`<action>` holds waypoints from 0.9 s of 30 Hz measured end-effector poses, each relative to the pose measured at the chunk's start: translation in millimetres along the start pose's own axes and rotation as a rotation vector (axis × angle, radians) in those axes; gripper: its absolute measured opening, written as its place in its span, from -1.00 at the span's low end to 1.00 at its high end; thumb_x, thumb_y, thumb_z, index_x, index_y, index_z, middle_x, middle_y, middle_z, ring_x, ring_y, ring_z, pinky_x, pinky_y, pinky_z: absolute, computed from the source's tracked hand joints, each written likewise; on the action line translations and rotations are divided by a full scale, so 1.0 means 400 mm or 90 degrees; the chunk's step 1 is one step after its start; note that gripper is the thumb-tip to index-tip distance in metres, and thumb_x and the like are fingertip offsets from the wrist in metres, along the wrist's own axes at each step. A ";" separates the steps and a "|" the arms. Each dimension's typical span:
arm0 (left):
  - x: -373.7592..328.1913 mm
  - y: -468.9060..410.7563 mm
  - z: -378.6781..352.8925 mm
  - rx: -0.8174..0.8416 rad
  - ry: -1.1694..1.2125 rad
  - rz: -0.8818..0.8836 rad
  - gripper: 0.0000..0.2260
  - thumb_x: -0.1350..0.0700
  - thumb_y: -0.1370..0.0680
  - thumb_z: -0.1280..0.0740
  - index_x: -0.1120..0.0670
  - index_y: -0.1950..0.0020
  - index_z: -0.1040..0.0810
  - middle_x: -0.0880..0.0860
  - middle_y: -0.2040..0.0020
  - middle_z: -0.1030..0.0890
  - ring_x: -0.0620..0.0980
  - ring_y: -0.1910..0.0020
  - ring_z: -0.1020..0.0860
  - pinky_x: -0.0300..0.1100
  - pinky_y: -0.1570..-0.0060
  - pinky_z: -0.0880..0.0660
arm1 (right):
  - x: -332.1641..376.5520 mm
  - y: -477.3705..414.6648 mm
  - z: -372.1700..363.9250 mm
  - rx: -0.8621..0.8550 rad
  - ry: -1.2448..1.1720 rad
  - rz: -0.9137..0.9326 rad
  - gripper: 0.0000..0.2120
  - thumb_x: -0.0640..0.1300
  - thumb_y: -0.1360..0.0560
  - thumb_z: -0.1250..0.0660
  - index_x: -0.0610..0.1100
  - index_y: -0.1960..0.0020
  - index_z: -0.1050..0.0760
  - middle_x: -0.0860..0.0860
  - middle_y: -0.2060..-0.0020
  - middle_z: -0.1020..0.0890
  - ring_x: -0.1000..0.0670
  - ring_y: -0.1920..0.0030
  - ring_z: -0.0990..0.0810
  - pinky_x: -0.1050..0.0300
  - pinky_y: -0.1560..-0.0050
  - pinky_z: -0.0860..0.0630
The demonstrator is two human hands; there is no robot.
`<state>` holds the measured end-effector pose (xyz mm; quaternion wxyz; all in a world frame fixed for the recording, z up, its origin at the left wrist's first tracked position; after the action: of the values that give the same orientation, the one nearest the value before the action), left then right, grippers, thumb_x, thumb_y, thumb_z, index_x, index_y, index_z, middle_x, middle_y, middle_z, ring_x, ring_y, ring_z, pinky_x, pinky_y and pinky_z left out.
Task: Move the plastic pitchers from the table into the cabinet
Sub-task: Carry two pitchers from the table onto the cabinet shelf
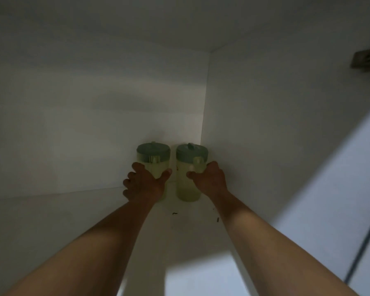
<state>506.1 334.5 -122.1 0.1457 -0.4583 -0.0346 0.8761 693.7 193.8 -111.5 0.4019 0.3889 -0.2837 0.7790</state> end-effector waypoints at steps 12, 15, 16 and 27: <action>-0.142 0.249 0.305 0.027 -0.177 -0.258 -0.44 -0.25 -0.59 -0.13 0.04 -0.48 -0.21 0.17 -0.42 -0.34 0.22 -0.41 -0.27 0.10 -0.29 -0.35 | 0.224 0.339 0.177 0.011 0.178 0.102 -0.50 -0.04 -0.53 -0.32 -0.16 -0.41 -0.32 -0.19 -0.29 -0.47 -0.21 -0.28 -0.51 -0.05 -0.24 -0.54; -0.137 0.333 0.423 0.029 -0.193 -0.306 -0.43 -0.23 -0.60 -0.12 0.00 -0.54 -0.15 0.15 -0.52 -0.24 0.19 -0.50 -0.16 0.09 -0.40 -0.27 | 0.292 0.469 0.215 0.002 0.247 0.141 -0.50 -0.03 -0.54 -0.33 -0.14 -0.42 -0.33 -0.20 -0.27 -0.46 -0.24 -0.27 -0.49 -0.05 -0.25 -0.54; -0.140 0.363 0.460 0.024 -0.201 -0.334 -0.42 -0.22 -0.61 -0.12 0.01 -0.55 -0.14 0.16 -0.52 -0.24 0.19 -0.51 -0.15 0.09 -0.42 -0.26 | 0.309 0.509 0.225 -0.001 0.258 0.150 -0.52 -0.04 -0.54 -0.33 -0.15 -0.41 -0.34 -0.21 -0.26 -0.46 -0.25 -0.26 -0.50 -0.07 -0.24 -0.54; -0.085 0.652 0.853 -0.074 -0.209 -0.427 -0.52 -0.11 -0.63 -0.16 0.09 -0.48 -0.34 0.16 -0.40 -0.45 0.18 -0.36 -0.42 0.02 -0.33 -0.38 | 0.539 0.859 0.254 0.017 0.243 0.287 -0.42 0.05 -0.58 -0.28 -0.18 -0.51 -0.29 -0.29 -0.40 -0.42 -0.31 -0.40 -0.42 -0.08 -0.38 -0.42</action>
<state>188.7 100.7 51.3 0.3907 -0.2822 -0.2552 0.8382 360.5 27.4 78.2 0.2599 0.1681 -0.2719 0.9112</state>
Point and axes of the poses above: each hand's wrist, its own y-axis away from the middle knuckle, its own z-axis out of the back of the hand, x = y × z, the point moved 10 cm from there along -y, towards the middle knuckle
